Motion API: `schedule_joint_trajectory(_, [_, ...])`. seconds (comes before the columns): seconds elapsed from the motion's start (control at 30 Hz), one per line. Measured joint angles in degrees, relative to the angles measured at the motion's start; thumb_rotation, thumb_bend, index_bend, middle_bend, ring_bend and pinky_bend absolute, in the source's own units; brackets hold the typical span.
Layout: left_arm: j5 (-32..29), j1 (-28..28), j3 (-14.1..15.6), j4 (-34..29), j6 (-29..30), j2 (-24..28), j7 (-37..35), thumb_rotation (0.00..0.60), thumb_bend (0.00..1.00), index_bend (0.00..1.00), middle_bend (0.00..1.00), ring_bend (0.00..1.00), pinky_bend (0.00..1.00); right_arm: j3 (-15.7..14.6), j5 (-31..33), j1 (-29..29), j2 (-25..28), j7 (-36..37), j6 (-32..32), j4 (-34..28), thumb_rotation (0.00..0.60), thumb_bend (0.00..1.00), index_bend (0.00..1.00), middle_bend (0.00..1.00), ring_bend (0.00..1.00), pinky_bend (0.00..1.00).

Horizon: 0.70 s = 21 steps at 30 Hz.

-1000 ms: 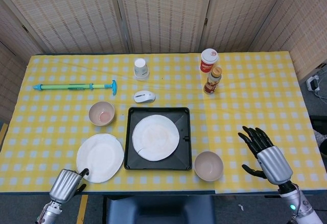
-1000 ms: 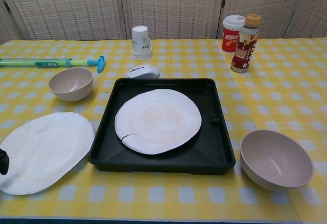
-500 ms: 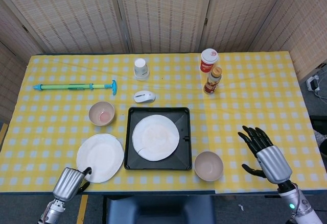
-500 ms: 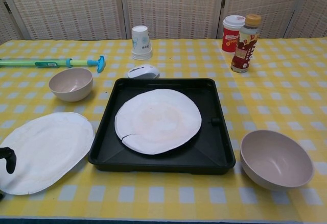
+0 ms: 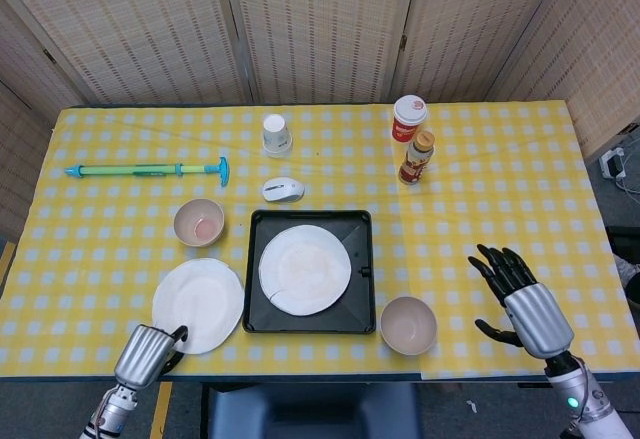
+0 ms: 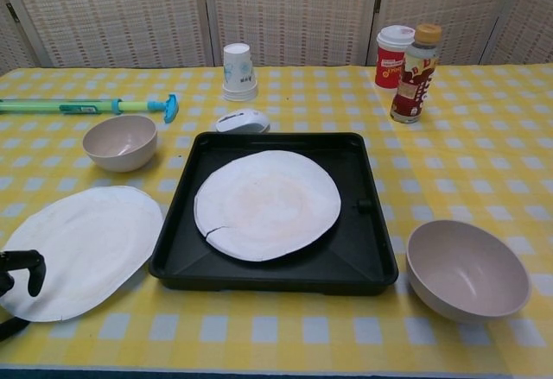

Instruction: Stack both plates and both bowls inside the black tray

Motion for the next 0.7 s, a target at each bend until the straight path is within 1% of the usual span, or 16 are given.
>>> schedule_joint_trajectory(0.07, [0.15, -0.10, 0.03, 0.96, 0.46, -0.57, -0.65, 0.600, 0.38, 0.60, 1.00, 0.95, 0.99, 0.05, 0.05, 0.01, 0.05, 0.08, -0.11, -0.01, 0.600, 0.22, 0.00, 0.00, 0.00, 0.05])
schedule_joint_trajectory(0.17, [0.34, -0.21, 0.10, 2.59, 1.04, -1.44, -1.69, 0.600, 0.43, 0.60, 1.00, 0.96, 0.99, 0.12, 0.08, -0.03, 0.11, 0.08, -0.18, -0.04, 0.600, 0.22, 0.00, 0.00, 0.00, 0.05])
schedule_joint_trajectory(0.5, [1.75, -0.65, 0.55, 10.34, 5.00, -5.08, -6.29, 0.600, 0.52, 0.61, 1.00, 0.96, 1.00, 0.09, 0.18, 0.05, 0.03, -0.33, -1.06, -0.05, 0.600, 0.22, 0.00, 0.00, 0.00, 0.05])
schedule_joint_trajectory(0.7, [2.58, -0.71, 0.57, 14.77, 9.65, -7.08, -9.59, 0.600, 0.57, 0.63, 1.00, 0.96, 1.00, 0.11, 0.25, 0.11, 0.00, -0.44, -1.45, -0.10, 0.600, 0.22, 0.00, 0.00, 0.00, 0.05])
